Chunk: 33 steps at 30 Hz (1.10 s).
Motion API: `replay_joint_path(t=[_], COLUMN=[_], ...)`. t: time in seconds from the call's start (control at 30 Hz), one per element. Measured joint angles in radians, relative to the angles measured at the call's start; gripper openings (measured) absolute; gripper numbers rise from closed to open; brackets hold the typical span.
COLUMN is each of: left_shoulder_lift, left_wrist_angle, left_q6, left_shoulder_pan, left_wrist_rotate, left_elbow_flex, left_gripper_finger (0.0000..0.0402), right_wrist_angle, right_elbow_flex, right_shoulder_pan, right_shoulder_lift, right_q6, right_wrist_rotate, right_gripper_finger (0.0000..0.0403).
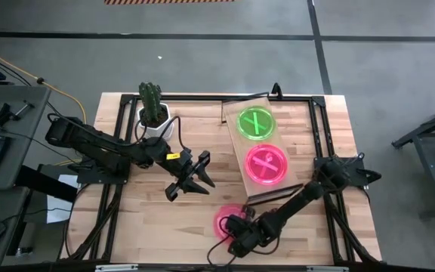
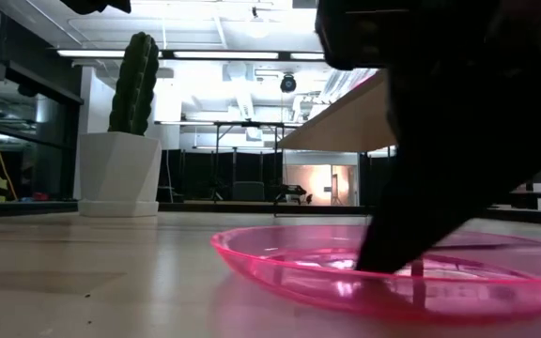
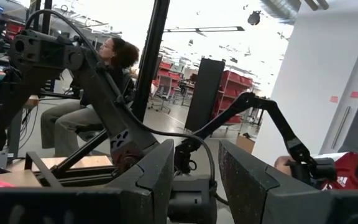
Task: Place and stack plates onto a shelf
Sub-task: Stack the pink plate on top of the other pink plate on the shelf
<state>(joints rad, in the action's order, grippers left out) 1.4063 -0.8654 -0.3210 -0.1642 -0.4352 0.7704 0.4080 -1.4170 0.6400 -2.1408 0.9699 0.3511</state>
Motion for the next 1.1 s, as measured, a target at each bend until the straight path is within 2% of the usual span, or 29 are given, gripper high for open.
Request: replay_joint_path(t=[0.17, 0.3, 0.47, 0.53, 0.63, 0.77, 0.83, 0.97, 1.1], left_shoulder_lift=[0.0, 0.0, -0.001, -0.002, 0.007, 0.065, 0.118, 0.253, 0.359], left_wrist_angle=[0.0, 0.003, 0.012, 0.054, 0.178, 0.331, 0.31, 0.214, 0.109], left_q6=[0.0, 0.0, 0.002, 0.026, 0.095, 0.054, 0.036, 0.025, 0.03], left_shoulder_pan=[0.0, 0.0, 0.0, 0.0, -0.001, -0.015, -0.042, -0.115, -0.16], left_wrist_rotate=[0.0, 0.0, 0.0, 0.0, 0.002, 0.005, 0.023, 0.199, 0.3], left_elbow_flex=[0.0, 0.0, 0.0, 0.0, 0.0, -0.001, -0.001, -0.001, 0.0], left_gripper_finger=[0.0115, 0.0115, 0.0115, 0.0115, 0.0115, 0.0115, 0.0115, 0.0115, 0.0115], right_wrist_angle=[-0.066, -0.046, 0.215, 0.374, 0.622, 0.884, 1.0, 1.173, 1.136], right_elbow_flex=[0.005, -0.04, -0.138, -0.2, -0.286, -0.361, -0.373, -0.366, -0.307], right_shoulder_pan=[0.001, 0.037, 0.114, 0.156, 0.232, 0.336, 0.384, 0.455, 0.481], right_shoulder_lift=[0.014, 0.058, 0.106, 0.128, 0.15, 0.183, 0.197, 0.21, 0.252], right_q6=[-0.105, -0.173, -0.174, -0.115, 0.028, 0.264, 0.396, 0.666, 0.708], right_wrist_rotate=[0.023, 0.039, 0.023, 0.055, 0.162, 0.324, 0.403, 0.441, 0.461], right_gripper_finger=[0.0, 0.0, 0.0, 0.0, 0.0, 0.0, 0.0, 0.0, 0.0])
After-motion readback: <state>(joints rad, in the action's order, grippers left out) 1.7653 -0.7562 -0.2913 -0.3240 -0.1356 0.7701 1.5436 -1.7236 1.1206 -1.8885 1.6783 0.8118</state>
